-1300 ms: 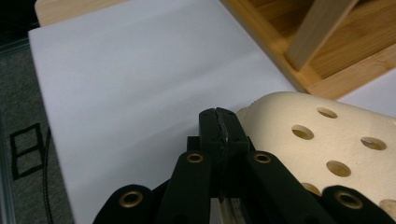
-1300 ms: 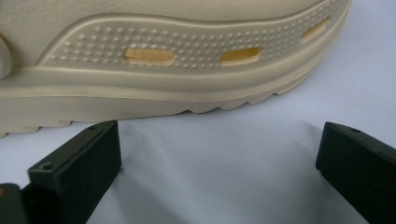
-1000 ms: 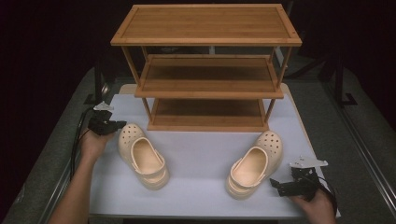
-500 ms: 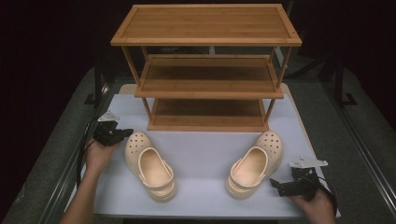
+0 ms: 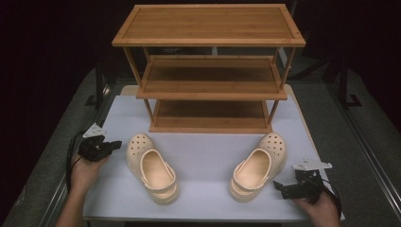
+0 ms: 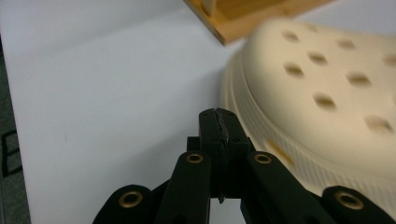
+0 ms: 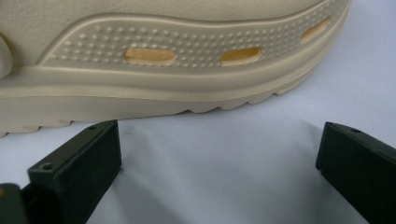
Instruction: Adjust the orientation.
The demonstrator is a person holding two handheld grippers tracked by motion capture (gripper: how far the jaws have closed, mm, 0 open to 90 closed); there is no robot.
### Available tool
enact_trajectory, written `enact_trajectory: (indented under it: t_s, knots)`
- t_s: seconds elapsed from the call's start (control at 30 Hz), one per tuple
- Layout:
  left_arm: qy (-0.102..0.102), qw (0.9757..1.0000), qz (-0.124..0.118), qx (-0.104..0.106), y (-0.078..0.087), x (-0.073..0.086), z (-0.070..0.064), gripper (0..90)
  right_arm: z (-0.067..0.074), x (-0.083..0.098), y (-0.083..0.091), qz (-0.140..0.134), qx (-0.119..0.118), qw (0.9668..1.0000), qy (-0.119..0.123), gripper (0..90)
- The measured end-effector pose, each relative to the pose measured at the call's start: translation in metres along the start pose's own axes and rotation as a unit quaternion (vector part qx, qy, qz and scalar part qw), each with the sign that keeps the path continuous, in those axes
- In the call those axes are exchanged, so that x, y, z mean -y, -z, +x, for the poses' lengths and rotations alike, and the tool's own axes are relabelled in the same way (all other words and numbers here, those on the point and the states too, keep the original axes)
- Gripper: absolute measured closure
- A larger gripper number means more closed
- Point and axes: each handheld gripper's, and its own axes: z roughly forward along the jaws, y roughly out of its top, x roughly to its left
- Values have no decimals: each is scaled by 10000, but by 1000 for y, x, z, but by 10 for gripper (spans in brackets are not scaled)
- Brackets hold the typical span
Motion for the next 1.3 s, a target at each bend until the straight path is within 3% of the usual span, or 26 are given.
enact_trajectory:
  t_s: [0.17, 0.3, 0.47, 0.73, 1.3]
  knots:
    - [59, 9998, 104, 160, 11, 26, -14, 900, 0, 0, 0, 12, 3, 10000, -8, 0]
    - [23, 9991, 257, 328, 8, 40, -29, 900, 0, 0, 0, 19, 5, 10000, -14, 0]
    - [-165, 9989, 310, 317, -1, 34, -37, 900, 1, 0, 0, 22, 8, 10000, -13, 0]
    - [-212, 9987, 286, 355, -7, 29, -39, 900, 0, 0, 0, 19, 5, 10000, -13, 0]
    - [-516, 9966, 294, 566, -41, -6, -60, 900, 0, 0, 0, 9, 3, 10000, -4, 0]
